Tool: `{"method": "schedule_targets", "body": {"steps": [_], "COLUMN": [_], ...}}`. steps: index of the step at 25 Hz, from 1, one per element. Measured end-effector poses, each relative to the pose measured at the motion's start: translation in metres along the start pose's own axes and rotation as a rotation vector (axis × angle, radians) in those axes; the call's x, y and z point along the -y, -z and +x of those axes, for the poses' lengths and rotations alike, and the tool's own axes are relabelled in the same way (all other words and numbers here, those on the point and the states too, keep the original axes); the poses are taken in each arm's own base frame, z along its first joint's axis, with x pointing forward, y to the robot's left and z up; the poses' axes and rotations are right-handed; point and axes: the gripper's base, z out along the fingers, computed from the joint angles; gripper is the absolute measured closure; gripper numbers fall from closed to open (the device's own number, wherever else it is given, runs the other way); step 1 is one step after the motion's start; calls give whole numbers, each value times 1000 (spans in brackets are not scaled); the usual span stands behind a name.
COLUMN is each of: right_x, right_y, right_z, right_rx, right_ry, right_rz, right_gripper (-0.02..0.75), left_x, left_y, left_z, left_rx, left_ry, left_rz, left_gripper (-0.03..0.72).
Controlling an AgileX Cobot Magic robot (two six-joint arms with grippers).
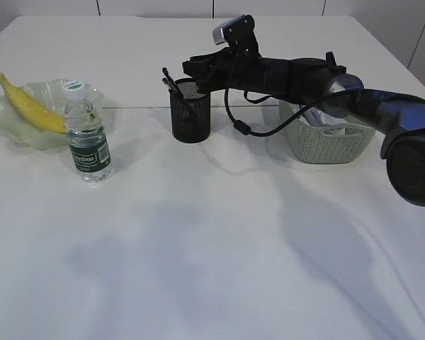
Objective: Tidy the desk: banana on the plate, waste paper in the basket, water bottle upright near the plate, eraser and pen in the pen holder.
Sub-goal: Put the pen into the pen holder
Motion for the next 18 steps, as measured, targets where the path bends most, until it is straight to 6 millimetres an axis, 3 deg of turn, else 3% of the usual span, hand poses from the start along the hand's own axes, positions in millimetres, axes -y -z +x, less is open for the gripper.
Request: {"method": "schedule_targets", "body": {"steps": [11,18], "right_x": [-2,-1], "right_y": [0,10], "right_z": [0,-6], "right_rx": [-5,-182], "right_ry": [-24,12], "right_rz": [-17,-67], "right_gripper": [561,559], "left_x": [0,0], "left_y": [0,0], "left_z": [0,0], "left_rx": [0,0], "left_ry": [0,0], "left_rz": [0,0], "left_gripper": [171,171]}}
